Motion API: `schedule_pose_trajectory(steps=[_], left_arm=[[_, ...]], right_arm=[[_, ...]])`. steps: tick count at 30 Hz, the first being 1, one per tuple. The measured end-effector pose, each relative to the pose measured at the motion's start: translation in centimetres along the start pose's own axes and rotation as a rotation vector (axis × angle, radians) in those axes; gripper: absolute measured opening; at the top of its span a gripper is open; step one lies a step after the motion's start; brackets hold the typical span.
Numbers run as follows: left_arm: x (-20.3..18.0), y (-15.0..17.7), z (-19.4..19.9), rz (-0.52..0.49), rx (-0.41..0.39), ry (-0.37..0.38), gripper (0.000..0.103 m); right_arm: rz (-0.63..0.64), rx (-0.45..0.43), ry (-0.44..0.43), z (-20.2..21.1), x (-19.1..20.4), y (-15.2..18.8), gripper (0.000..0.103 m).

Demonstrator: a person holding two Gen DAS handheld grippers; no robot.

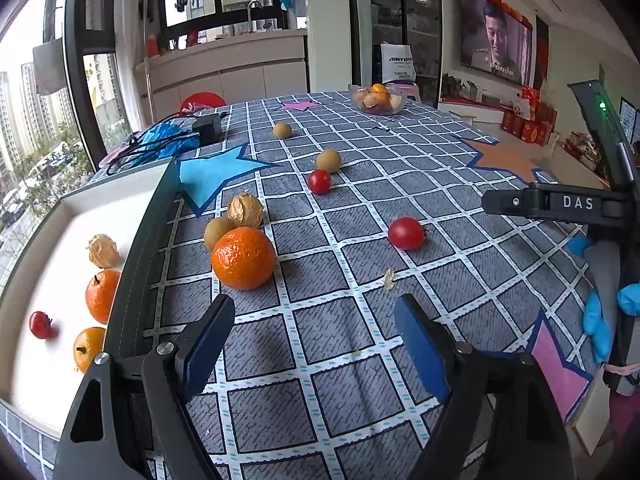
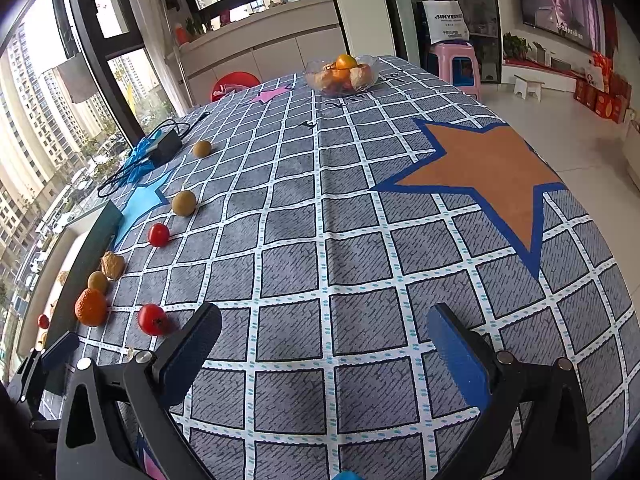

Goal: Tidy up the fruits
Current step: 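Move the open left gripper toward the large orange on the cloth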

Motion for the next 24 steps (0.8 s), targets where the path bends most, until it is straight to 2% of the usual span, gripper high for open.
schedule_pose_trajectory(steps=[11, 24], left_arm=[[0.06, -0.05, 0.30, -0.007, -0.014, -0.005, 0.085], [-0.15, 0.00, 0.18, 0.007, -0.002, 0.026, 0.085]], right_arm=[[-0.002, -0.001, -0.003, 0.04, 0.00, -0.03, 0.103], [-0.004, -0.002, -0.006, 0.05, 0.01, -0.06, 0.103]])
Point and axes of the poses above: each gripper's, at about its wrist camera, not at the fingertips, and z roughly against the way its jaws point, x to its left, y to its underside, the point moved 9 cm from there along -z, roughly the way its jaws point, and after that the axes turned 5 degrees about -x, right-handed, at the moved point
